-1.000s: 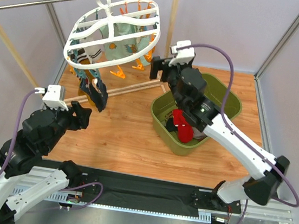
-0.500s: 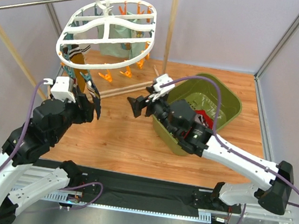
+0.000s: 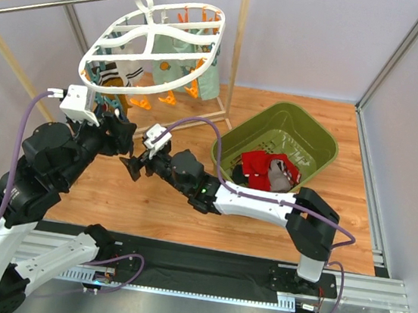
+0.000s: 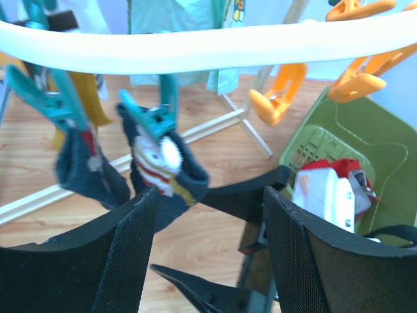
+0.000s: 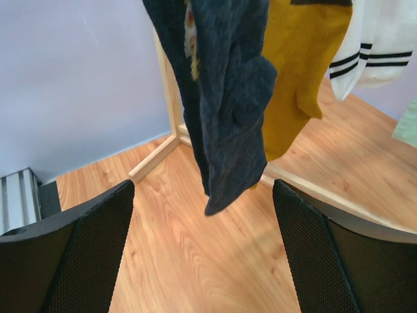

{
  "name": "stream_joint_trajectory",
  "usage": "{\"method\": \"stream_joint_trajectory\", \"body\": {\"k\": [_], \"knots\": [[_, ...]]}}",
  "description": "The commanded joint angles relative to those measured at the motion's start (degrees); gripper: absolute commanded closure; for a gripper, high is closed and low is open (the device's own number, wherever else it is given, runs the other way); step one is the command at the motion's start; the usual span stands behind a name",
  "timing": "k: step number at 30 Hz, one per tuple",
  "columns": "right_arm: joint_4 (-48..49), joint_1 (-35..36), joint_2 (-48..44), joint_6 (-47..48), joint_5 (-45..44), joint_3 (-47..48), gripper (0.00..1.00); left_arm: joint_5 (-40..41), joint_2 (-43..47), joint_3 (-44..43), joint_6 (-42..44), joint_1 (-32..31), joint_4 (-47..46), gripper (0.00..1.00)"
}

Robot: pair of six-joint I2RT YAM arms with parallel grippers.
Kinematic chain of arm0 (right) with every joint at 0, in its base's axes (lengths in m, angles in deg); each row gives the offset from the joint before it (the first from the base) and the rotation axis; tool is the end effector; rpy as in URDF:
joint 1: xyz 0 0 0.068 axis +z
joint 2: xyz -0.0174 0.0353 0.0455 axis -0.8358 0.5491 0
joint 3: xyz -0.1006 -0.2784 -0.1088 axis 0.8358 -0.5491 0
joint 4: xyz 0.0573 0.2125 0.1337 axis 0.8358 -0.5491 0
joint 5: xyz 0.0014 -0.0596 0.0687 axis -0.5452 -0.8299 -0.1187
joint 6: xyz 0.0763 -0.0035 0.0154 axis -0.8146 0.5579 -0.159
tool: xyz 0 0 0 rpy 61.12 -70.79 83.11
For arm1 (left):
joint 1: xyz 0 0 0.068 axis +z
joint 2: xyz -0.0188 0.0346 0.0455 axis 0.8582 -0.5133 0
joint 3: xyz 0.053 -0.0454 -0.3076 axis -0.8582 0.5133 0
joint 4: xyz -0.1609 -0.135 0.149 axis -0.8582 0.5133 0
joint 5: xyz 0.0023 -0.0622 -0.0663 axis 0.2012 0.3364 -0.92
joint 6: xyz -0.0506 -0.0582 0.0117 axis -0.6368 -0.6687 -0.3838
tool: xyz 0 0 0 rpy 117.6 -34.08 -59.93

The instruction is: Remove the socks clipped to the hanger

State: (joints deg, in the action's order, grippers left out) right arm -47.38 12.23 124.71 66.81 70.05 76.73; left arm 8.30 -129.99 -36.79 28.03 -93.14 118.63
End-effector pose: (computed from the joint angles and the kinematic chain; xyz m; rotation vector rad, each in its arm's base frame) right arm 0.1816 0.4370 0.3499 -0.7834 1.3962 0.7930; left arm 0.0847 -0.0297 0.4892 -0.0433 1.7296 -0.3930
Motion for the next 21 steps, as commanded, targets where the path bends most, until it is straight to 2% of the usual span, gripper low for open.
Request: {"method": "stream_joint_trajectory", "body": {"k": [1,4,5,7,8,10,11,17,21], "knots": [[8.72,0.24,3.2,2.21,-2.34,6.48,0.12,-2.71,-1.42,-0.84,2.0,0.27,-0.98,0.29],[8.63,0.24,6.11,3.26,-5.51,10.26,0.19,-3.77,-1.33,-0.23,0.94,0.18,-0.11,0.29],[8.98,0.16,6.64,4.14,-5.52,10.88,0.35,-4.12,-1.16,0.12,0.68,0.27,-0.02,0.29],[9.07,0.16,7.26,3.88,-4.99,12.11,0.54,-4.21,-0.28,0.56,0.94,0.18,1.03,0.29],[8.81,0.24,7.44,3.19,-4.64,12.38,0.7,-3.78,-0.1,0.56,1.03,0.18,1.65,0.29],[8.02,0.24,7.0,2.57,-3.76,11.86,0.85,-3.6,0.33,-0.48,1.64,0.27,3.66,0.29],[7.58,0.16,5.96,2.3,-3.5,11.16,1.0,-3.42,0.25,-2.14,1.56,0.18,4.72,0.29],[12.49,0.24,-0.81,1.77,-6.65,1.42,1.0,-5.52,0.51,-6.81,1.99,0.18,10.62,0.3],[10.05,0.07,-5.37,1.77,-8.85,-1.58,1.0,-7.2,0.51,-8.05,3.75,0.18,13.07,0.29]]}}
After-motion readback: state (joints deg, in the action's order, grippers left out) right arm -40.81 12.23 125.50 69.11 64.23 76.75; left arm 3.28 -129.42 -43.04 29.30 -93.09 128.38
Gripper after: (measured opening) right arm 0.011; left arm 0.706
